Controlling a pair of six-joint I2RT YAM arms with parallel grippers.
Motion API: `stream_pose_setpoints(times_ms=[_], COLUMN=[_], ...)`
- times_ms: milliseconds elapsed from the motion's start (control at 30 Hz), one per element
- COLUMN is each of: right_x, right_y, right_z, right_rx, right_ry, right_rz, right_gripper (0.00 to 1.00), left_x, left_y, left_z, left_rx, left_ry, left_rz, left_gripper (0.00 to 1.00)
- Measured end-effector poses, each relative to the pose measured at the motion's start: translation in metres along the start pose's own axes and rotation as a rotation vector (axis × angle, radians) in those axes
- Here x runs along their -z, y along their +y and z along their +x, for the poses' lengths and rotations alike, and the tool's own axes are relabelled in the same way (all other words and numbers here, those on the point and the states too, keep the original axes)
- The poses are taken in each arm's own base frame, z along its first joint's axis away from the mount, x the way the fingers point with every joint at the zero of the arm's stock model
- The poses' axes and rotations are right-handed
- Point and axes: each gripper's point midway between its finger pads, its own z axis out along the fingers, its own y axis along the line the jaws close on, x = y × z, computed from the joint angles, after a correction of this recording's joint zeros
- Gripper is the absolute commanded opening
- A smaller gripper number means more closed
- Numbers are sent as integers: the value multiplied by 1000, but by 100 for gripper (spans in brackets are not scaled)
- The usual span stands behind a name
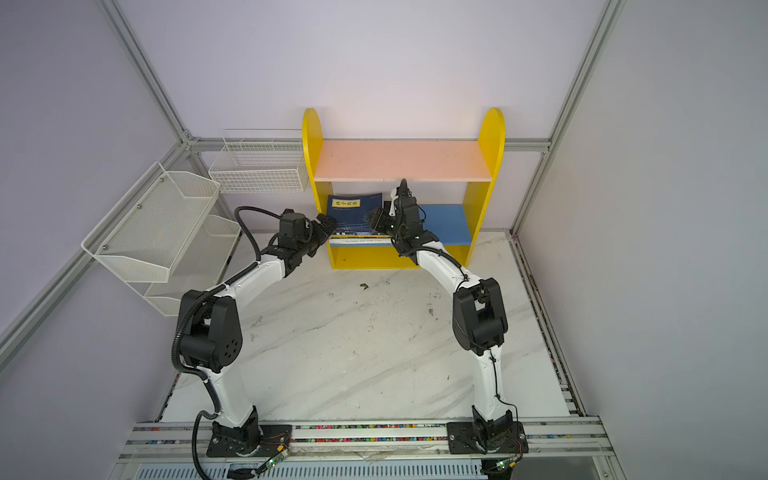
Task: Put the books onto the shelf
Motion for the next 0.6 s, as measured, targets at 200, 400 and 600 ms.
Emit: stream_pose_setpoints(times_ms=[200,400,600], right_x=[5,26,60], right_y=[-23,-51,-40], right_z=[-17,-40,-35], right_rx=[49,56,87], right_ry=[-43,-81,-50], right_rz=[95,159,126], right_gripper=[65,64,76], left_x=[0,0,1], left_y=[0,0,-5], left_z=[0,0,-5], left_rx=[7,8,0], left_ry=[0,0,-22], left_rz=[1,2,17], left_gripper=[100,100,100])
